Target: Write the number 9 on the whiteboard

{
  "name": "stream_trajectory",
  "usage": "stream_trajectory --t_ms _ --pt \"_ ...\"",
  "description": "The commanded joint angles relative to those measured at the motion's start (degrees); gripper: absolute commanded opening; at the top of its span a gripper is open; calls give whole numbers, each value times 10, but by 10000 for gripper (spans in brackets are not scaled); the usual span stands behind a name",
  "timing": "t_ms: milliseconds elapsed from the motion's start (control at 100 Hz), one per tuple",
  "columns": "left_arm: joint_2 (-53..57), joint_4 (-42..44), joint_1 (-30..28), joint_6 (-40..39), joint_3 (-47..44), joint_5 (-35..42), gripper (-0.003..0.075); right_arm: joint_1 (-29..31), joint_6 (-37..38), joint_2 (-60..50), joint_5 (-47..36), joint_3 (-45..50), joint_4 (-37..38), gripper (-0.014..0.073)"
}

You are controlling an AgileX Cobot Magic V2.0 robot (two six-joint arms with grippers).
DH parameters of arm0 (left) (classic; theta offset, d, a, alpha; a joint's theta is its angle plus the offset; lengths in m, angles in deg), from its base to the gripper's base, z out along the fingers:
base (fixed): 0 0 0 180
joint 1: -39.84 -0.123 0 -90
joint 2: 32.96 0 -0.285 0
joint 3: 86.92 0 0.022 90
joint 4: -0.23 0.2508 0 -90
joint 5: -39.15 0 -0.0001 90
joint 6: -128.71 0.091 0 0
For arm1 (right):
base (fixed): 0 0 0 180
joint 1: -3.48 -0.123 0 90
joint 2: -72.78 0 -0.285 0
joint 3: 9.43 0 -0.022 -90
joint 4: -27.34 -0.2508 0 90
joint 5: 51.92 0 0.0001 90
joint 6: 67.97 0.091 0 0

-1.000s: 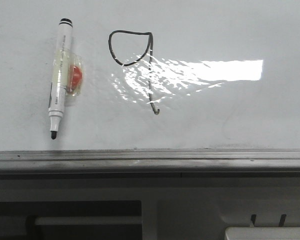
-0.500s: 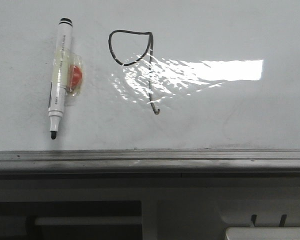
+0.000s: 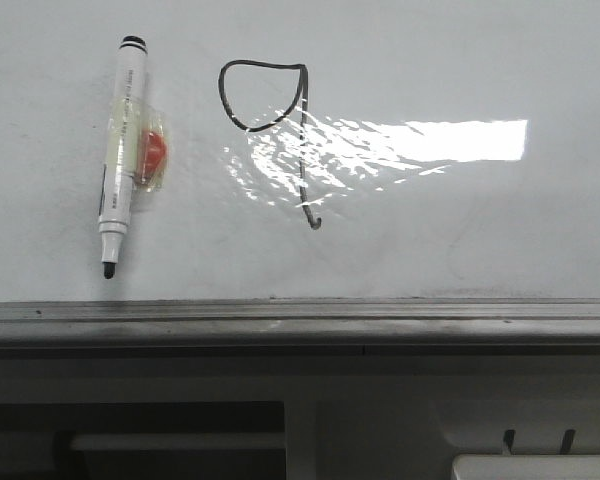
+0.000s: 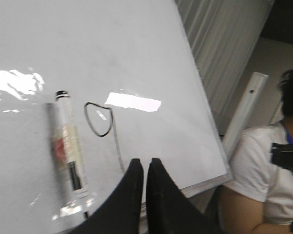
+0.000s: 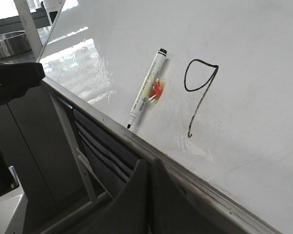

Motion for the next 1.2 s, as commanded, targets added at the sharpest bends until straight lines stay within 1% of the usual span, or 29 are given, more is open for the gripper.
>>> stream_trajectory --t_ms 0,60,100,120,150,240,290,350,410,460,580,1190 --pt "-4 -19 -54 -4 -13 -27 -20 0 -7 3 -41 -14 -5 -69" --pt "6 -22 -108 -4 -25 -57 -20 0 -7 3 -41 -14 -5 -69" --pt "24 -22 -146 -2 -24 -111 -20 0 -7 3 -42 -14 -5 -69" --pt "34 -22 -159 -1 -24 -125 -20 0 -7 3 -42 -14 -5 -69" --pt "48 -21 -194 11 -25 -151 -20 0 -7 3 -42 -14 -5 -69" --pt "89 -27 -282 97 -25 -216 -20 0 -7 3 -41 -14 -5 -69" --pt "86 -36 -337 144 -25 -241 -20 0 -7 3 -43 -14 -5 -69" --pt "88 -37 -382 204 -25 -291 -20 0 -7 3 -42 -14 -5 -69" --pt "88 -48 -419 240 -25 -283 -20 0 -7 3 -42 -14 -5 -69" --pt "88 -48 -429 258 -25 -281 -20 0 -7 3 -43 -14 -5 -69" --pt "88 -48 -431 313 -25 -284 -20 0 -7 3 -42 -14 -5 -69" --pt "88 -48 -432 312 -23 -277 -20 0 -7 3 -42 -11 -5 -69"
